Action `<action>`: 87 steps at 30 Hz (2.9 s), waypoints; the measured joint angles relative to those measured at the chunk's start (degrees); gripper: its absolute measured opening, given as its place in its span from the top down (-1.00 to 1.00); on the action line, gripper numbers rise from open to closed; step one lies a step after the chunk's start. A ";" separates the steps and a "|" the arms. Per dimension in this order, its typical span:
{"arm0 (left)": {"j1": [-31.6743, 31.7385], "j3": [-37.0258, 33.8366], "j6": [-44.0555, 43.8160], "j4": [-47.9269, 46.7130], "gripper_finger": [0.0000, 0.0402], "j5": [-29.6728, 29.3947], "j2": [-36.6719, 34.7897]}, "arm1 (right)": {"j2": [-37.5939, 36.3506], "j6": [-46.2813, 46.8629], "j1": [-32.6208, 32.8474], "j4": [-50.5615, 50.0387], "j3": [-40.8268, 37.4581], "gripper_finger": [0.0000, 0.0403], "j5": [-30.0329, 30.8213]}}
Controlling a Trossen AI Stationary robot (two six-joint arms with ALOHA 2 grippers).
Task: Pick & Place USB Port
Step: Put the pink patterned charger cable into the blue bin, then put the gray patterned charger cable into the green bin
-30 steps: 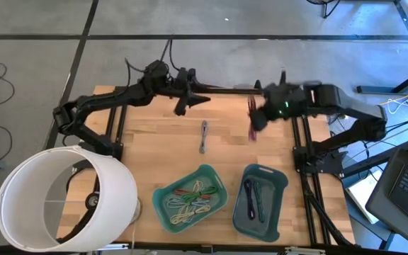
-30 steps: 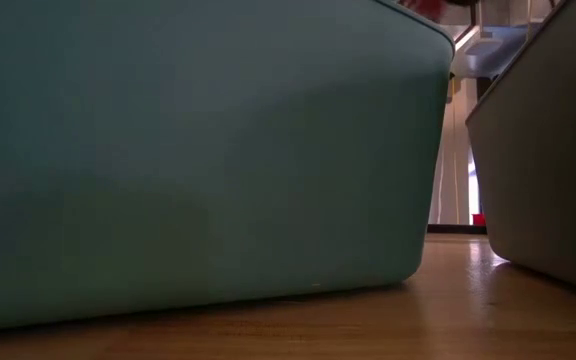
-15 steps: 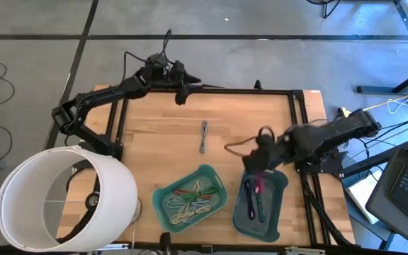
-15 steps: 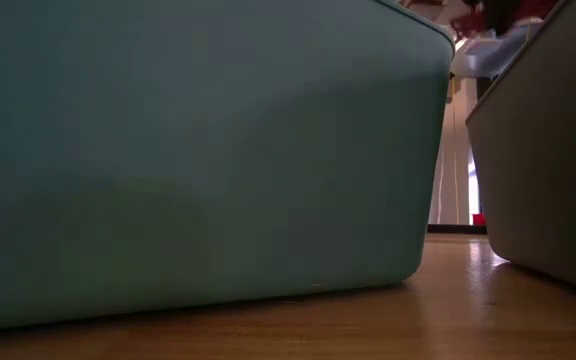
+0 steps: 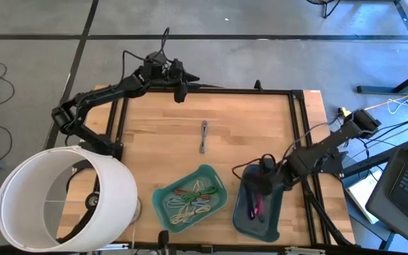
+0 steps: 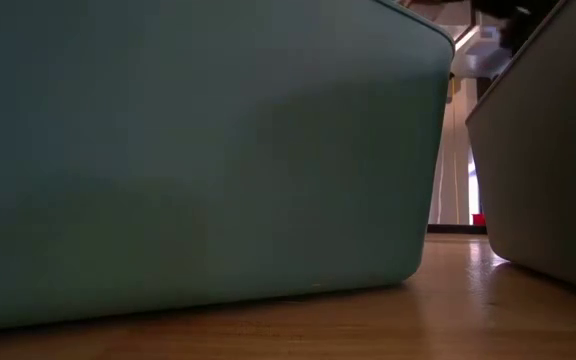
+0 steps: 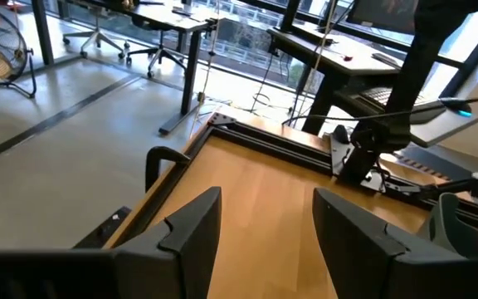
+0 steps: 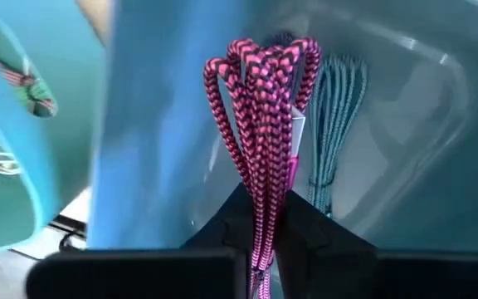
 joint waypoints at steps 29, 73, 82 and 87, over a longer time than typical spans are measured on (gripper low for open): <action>0.00 0.00 -0.15 -0.10 0.08 -0.25 0.00 | 0.00 5.43 5.20 6.44 -6.05 0.15 4.35; -19.39 -0.02 -33.21 -19.66 0.08 -13.11 22.97 | -0.05 -83.28 -23.57 -28.93 43.63 0.09 59.12; -19.21 0.02 -33.24 -18.96 0.08 -15.93 23.62 | -0.05 -85.68 -23.57 -28.91 43.63 0.09 59.01; -19.69 0.15 -34.10 -16.91 0.00 -15.08 26.85 | -0.05 -86.35 -23.57 -28.91 43.63 0.09 59.01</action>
